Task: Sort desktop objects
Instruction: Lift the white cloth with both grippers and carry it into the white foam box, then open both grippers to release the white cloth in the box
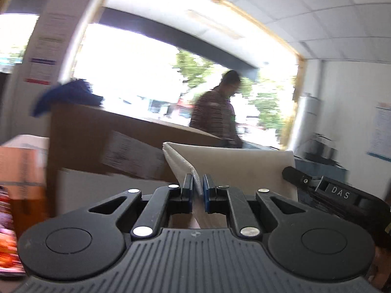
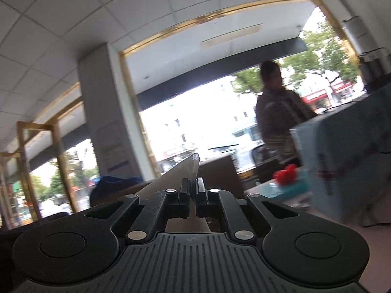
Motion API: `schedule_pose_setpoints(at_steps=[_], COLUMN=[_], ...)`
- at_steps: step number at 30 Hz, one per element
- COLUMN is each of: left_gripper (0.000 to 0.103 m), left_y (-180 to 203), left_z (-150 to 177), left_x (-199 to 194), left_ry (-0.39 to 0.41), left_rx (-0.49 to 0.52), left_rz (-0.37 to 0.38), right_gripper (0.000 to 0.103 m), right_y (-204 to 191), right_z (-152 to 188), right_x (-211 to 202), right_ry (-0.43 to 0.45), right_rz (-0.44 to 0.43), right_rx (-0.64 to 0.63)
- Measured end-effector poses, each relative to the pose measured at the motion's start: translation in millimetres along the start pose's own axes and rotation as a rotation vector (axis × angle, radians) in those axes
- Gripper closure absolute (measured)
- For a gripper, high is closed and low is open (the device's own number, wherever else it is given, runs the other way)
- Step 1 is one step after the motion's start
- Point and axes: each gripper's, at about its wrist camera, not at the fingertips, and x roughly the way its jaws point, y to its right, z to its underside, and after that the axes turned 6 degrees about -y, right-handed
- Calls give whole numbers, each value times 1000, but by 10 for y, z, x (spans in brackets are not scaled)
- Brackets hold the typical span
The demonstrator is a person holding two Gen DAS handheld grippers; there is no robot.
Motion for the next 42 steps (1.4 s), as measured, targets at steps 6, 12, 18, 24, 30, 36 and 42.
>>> schedule_pose_setpoints(at_steps=[6,12,18,24,30,36,42], left_gripper=[95,95,95,95,95,95,95], left_y=[-495,-631,-604,-598,-825,-977,-1008], left_z=[-132,-31,36,82,247,366,444], left_x=[-79,145,36,71,475,692,803], left_ry=[-102,-226,-260,-303,-442,-500,-509], left_rx=[-95,-150,-157,-156,-206,-212,-173], left_rz=[-86,-113,-77,-76,-133,-196,-253], right_gripper=[98,99,99,99,99,99,99], right_y=[-332,-107,-83,-87,58,68,0], right_z=[103,245,-22,4,500,786,897], right_x=[467,779,582,694,1302,1515,1543], right_ry=[-103,-317,-335,-394,-578,-652,-612], right_rz=[-122,-133,-195,-147,-17,38,46], right_rx=[40,104,157,162,188,166,120])
